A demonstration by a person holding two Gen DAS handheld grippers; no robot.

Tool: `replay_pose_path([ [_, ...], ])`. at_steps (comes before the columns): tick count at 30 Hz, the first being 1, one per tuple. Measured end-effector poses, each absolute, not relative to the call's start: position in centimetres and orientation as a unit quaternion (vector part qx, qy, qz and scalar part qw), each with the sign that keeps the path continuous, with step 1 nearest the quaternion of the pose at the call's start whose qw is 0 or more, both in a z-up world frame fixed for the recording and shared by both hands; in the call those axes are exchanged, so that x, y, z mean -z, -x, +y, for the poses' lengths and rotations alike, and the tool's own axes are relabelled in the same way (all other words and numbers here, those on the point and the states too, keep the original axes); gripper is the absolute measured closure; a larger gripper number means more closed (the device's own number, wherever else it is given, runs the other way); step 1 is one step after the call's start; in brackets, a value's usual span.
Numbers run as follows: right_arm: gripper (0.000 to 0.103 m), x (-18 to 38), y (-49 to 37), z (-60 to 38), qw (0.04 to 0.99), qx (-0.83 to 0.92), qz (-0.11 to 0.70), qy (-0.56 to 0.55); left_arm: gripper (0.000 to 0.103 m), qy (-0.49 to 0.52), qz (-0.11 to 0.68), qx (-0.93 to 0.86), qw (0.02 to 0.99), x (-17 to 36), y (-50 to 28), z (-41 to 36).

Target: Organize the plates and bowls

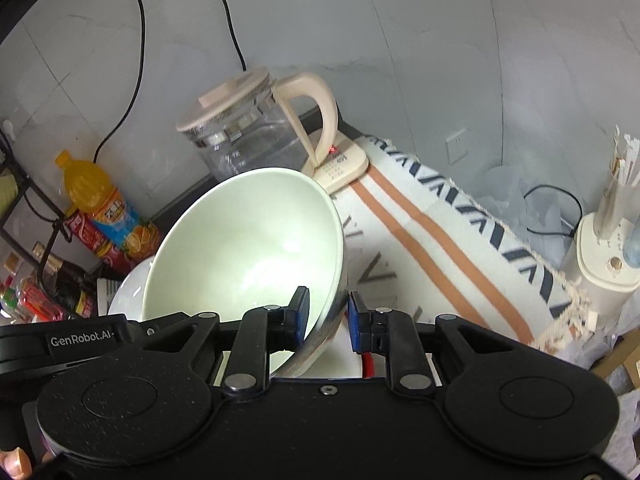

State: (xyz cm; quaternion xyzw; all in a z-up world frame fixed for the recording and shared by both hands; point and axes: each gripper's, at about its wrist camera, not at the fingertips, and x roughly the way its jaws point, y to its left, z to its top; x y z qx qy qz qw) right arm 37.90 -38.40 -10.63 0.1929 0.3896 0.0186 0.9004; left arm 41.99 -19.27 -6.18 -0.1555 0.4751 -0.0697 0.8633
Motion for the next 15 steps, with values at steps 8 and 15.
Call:
replay_pose_path([
  [8, 0.081, 11.7, -36.4, -37.7, 0.889, -0.017, 0.413, -0.196, 0.090, 0.161, 0.490, 0.058, 0.854, 7.3, -40.6, -18.9],
  [15, 0.078, 12.4, -36.2, -37.1, 0.883, -0.022, 0.428, -0.190, 0.086, 0.156, 0.507, 0.051, 0.846, 8.3, -40.3, -18.7],
])
